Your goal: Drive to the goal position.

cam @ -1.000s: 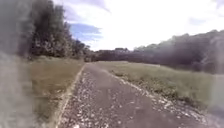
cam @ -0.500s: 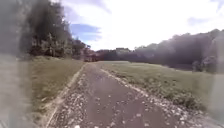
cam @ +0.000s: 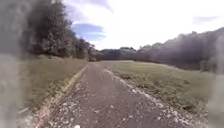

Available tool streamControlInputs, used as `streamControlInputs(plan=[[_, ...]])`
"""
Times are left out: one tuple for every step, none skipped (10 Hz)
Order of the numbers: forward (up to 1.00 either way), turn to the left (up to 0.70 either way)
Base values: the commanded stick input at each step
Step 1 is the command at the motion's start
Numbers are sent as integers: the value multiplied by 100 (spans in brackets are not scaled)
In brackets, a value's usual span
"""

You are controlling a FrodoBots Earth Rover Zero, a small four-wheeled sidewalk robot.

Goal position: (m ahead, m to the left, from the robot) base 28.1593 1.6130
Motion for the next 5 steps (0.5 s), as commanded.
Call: streamControlInputs(plan=[[100, 0], [100, 0], [100, 0], [100, 0], [100, 0]])
